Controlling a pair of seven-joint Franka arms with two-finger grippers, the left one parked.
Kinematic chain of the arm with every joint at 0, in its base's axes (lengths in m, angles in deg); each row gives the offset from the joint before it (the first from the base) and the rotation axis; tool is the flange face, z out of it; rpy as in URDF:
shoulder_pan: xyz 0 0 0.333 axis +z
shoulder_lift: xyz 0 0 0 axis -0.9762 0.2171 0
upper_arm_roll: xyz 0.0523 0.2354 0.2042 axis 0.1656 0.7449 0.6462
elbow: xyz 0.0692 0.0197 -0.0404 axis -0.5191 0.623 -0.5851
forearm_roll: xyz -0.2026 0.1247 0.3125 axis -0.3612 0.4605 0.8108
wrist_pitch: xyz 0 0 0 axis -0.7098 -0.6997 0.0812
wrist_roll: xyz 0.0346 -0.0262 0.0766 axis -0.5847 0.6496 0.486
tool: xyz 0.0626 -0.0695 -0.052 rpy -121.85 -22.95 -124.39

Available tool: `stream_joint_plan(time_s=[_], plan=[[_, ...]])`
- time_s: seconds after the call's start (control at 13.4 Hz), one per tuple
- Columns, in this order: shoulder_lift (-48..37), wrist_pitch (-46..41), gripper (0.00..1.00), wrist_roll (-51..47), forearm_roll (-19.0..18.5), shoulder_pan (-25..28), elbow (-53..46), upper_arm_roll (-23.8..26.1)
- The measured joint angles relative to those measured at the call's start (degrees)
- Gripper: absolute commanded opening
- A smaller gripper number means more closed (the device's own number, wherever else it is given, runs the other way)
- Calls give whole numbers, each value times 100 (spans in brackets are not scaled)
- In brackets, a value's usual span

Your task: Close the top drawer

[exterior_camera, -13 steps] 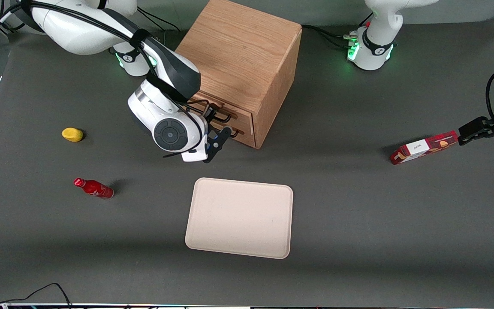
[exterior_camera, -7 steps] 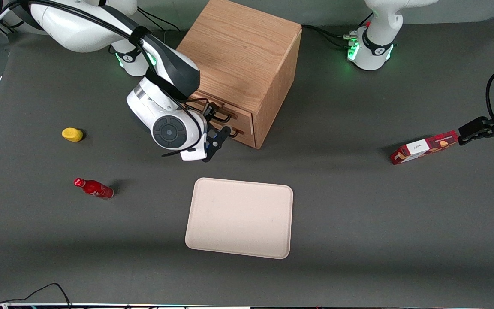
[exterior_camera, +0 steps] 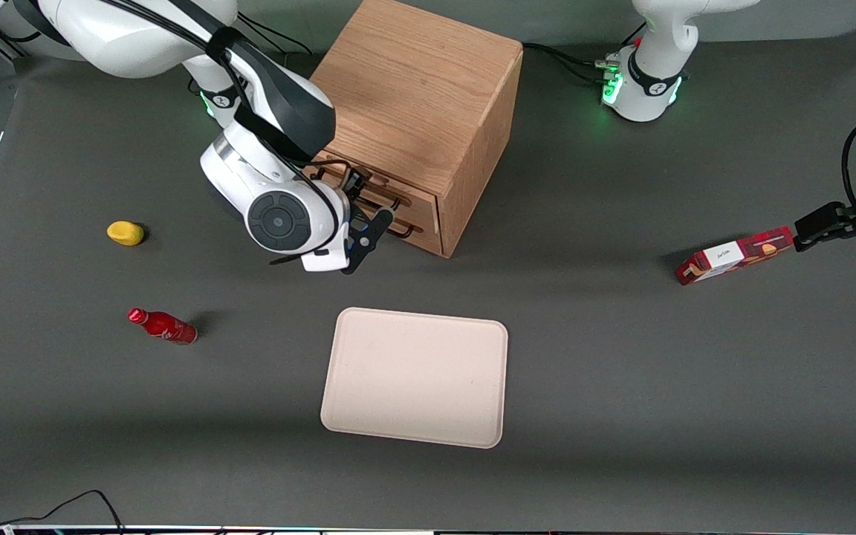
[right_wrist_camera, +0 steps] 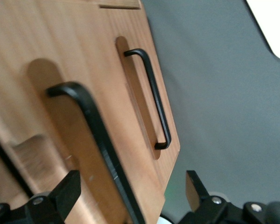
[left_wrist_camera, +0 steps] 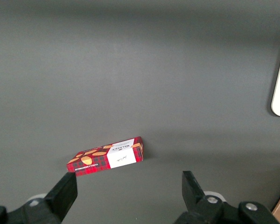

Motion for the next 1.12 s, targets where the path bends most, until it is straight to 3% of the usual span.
stream_joint_plan(time_s=[0.22,0.37,0.82,1.12], plan=[[-130,-211,100,-188,40,-8,-306,-92],[-290,-233,100,-222,55,-21,-456,-410],[-952,-149,100,-372,59,-58,-681,-1884],[-1554,292,100,-1302,-228,-71,-664,-2684]])
